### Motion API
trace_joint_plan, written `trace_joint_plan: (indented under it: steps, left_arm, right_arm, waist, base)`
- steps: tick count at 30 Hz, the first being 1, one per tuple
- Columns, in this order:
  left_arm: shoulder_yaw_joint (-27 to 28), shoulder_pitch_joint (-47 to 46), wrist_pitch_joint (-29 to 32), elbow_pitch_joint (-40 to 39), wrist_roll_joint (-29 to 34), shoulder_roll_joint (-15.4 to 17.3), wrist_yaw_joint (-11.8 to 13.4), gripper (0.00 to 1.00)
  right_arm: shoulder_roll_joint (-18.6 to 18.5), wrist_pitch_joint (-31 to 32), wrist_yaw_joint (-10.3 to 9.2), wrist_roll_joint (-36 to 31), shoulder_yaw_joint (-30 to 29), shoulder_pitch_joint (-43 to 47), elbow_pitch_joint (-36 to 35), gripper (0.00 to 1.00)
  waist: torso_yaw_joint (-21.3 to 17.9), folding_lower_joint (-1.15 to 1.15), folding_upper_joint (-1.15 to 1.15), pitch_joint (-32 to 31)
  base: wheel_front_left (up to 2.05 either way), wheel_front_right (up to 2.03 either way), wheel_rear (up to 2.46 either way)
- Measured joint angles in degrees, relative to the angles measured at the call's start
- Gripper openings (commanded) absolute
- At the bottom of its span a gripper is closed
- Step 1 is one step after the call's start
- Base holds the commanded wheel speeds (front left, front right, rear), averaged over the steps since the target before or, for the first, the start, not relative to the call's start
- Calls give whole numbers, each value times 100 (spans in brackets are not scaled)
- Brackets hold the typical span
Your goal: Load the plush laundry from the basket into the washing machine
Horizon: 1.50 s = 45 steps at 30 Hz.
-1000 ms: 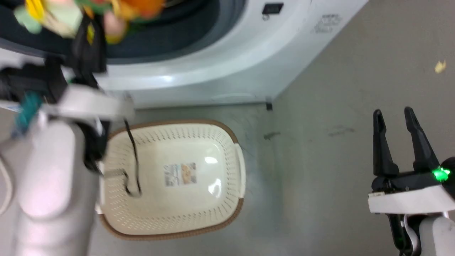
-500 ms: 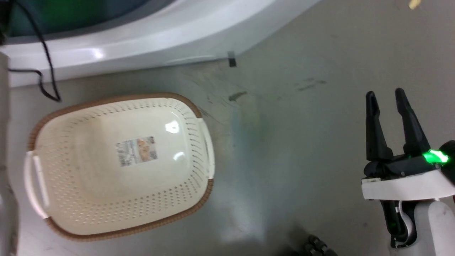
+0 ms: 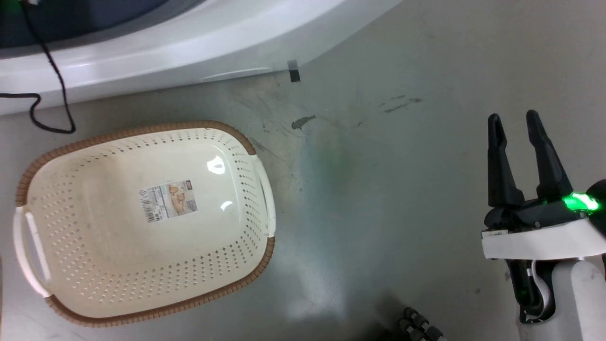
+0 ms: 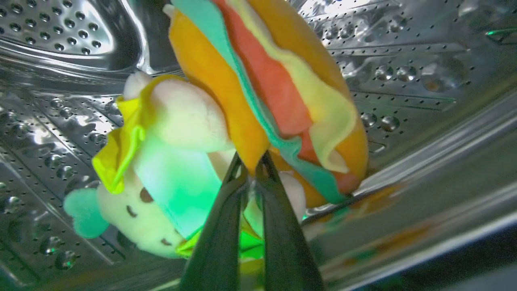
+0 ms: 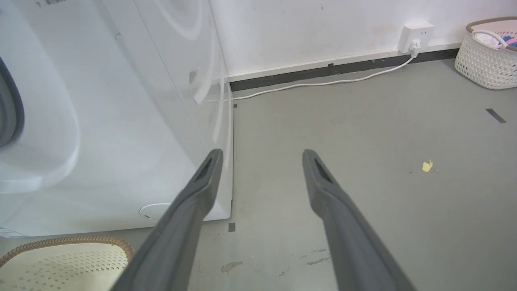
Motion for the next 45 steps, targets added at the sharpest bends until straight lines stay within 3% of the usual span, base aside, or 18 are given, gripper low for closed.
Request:
trace_joint_plan:
  steps: [2,3,4,5,14,19,24,35,45]
  left_arm:
    - [-38,5,-151,96,-43,-42,0,0]
    - [-52,13,-235,148,-62,-67,0,18]
    - [-71,24,-321,199,-79,-90,0,89]
    - [-77,47,-410,255,-114,-133,0,100]
    - [-76,828,-1441,555,-474,-570,2,100]
    - [245,1699,-2157,401,-1016,-1089,91,100]
    - [386,2757,-2334,-375,-1230,-1424,163,100]
    - [595,5773,-2340,-3105,-994,-1688,735,100]
    - [628,7346,-2341,-4186,-702,-2060,1012,100]
  right_arm:
    - [0,0,0,-25,-30,-13,1,100]
    - [0,0,0,-63,-48,-14,2,100]
    - [0,0,0,-100,-65,-15,1,100]
    - [0,0,0,-131,-89,-16,1,100]
    - [0,0,0,-550,-304,108,1,100]
    - [-2,0,0,-801,-493,414,-1,100]
    - [-1,0,0,-1006,-561,642,-16,100]
    - [-1,0,-1,-1122,-577,1177,26,100]
    - [1,0,-1,-1113,-417,1607,155,100]
  waist:
    - [39,0,0,-71]
    - [60,0,0,-116]
    - [84,0,0,-170]
    - [109,0,0,-228]
    - [420,-1,0,-1061]
    - [673,-2,0,-1708]
    - [988,-2,0,-2350]
    - [1641,-3,0,-3463]
    - [2063,-1,0,-3894]
  base:
    - [0,0,0]
    - [0,0,0]
    - [0,0,0]
    - [0,0,0]
    - [0,0,0]
    - [0,0,0]
    - [0,0,0]
    - [0,0,0]
    - [0,0,0]
